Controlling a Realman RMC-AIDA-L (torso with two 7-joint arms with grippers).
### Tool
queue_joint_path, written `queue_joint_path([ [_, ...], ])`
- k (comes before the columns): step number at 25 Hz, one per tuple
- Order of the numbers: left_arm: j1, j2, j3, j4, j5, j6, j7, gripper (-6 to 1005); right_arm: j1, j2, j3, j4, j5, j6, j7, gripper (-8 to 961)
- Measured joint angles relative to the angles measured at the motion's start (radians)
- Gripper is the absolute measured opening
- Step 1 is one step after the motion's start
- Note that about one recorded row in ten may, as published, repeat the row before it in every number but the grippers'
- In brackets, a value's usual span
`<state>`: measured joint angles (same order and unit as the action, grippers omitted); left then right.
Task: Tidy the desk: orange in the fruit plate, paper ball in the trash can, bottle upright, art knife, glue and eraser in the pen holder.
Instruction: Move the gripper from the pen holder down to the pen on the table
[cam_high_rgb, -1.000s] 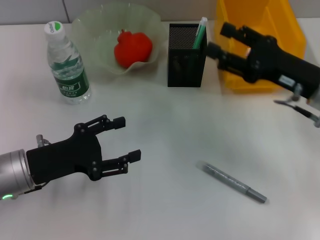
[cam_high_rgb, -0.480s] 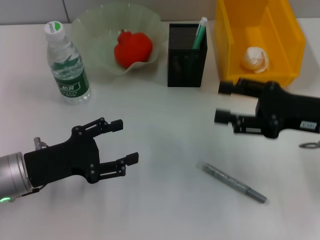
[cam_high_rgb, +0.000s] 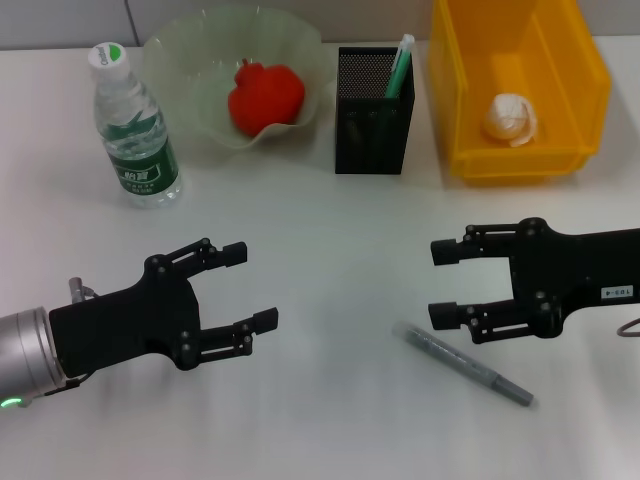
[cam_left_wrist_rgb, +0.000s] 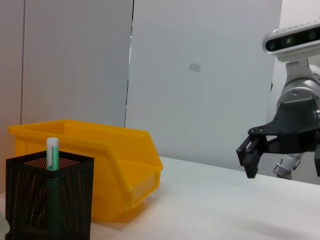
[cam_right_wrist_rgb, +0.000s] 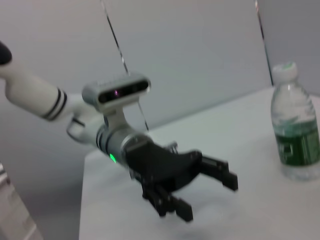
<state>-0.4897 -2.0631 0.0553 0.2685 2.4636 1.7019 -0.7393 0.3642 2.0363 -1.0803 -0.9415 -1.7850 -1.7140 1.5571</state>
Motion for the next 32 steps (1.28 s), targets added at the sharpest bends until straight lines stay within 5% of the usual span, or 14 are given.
queue_joint_path([
  [8,0.002,0.0,0.0,0.0,0.0,0.0,0.0,842,-0.007,0.04,-0.009,-0.201,-0.171,-0.036,0.14,768],
  [20,0.003,-0.002,0.0,0.0,0.003,-0.008,0.002,842,0.041,0.042,-0.141,-0.439,-0.382,-0.063,0.424,767],
  [32,0.005,-0.003,0.0,-0.006,-0.001,-0.01,0.003,842,0.148,0.042,-0.313,-0.507,-0.581,-0.059,0.67,767],
])
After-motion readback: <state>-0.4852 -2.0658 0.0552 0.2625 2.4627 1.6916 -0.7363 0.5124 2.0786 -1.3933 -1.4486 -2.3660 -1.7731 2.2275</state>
